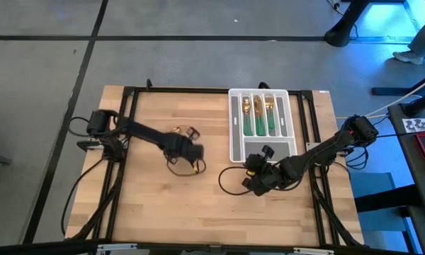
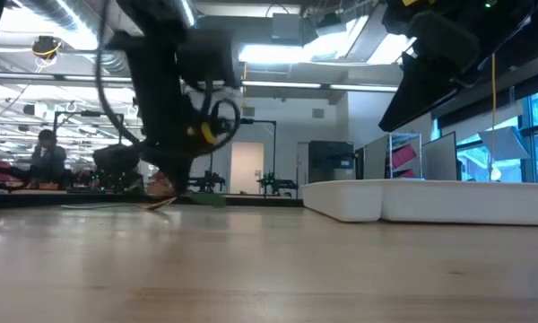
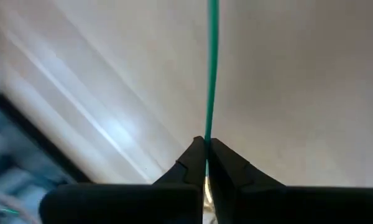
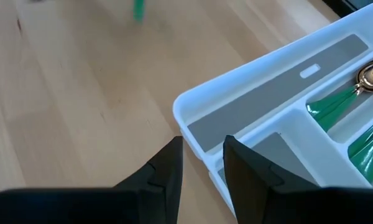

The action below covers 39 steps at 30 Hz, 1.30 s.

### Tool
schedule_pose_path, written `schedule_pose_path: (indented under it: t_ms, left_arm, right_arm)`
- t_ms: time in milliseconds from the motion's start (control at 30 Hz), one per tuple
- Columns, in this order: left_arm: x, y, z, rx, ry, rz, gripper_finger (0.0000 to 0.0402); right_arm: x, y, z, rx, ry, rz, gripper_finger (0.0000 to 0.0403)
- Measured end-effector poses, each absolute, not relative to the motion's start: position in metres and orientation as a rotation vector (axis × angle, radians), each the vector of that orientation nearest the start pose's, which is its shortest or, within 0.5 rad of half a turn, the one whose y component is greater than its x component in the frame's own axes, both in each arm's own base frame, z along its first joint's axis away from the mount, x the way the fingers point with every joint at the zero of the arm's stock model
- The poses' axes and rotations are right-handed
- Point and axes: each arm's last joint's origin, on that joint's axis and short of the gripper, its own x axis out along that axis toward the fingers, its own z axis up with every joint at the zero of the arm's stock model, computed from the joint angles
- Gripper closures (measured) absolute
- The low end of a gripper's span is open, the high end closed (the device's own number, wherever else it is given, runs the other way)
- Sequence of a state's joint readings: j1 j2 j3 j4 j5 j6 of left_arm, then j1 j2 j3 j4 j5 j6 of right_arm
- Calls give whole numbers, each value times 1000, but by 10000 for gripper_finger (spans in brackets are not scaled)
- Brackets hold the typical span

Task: Sort silverware
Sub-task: Put the green fork into the silverware tray

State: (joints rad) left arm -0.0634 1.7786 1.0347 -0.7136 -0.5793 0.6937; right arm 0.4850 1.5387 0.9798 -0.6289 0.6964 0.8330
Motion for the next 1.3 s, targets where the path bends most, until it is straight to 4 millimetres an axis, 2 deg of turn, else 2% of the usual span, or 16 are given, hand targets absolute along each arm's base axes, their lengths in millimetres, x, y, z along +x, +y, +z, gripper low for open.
schedule_pose_path:
  t_ms: [100,233,300,467,667,767,867,967,1100,1167,1300]
  left_arm:
    - [316,-26,152,1118,1390,-116,397]
    - [328,-50,147,1106,1184,-283,400]
    - [335,-57,142,1092,1116,-304,395]
    - [345,-63,134,1009,1037,-276,374]
    - [347,-67,128,885,1014,-318,316]
    - [346,-72,137,827,982,-288,279]
    - [346,-79,163,836,937,-203,251]
    - [334,-85,193,835,921,-67,238]
    - [305,-89,219,675,884,71,235]
    - [286,-88,219,574,873,126,235]
    - [247,-90,202,432,831,283,235]
  right_arm:
    - [261,116,205,97,806,-564,291]
    - [261,116,205,103,801,-563,291]
    - [262,117,206,118,789,-563,291]
    - [271,122,199,157,775,-524,291]
    - [282,132,173,207,891,-433,291]
    - [297,140,157,236,857,-373,291]
    - [314,150,139,186,808,-258,291]
    - [331,158,126,108,695,-160,290]
    - [350,152,116,54,595,-93,276]
    - [360,143,113,58,572,-123,263]
    - [384,128,111,68,564,-200,236]
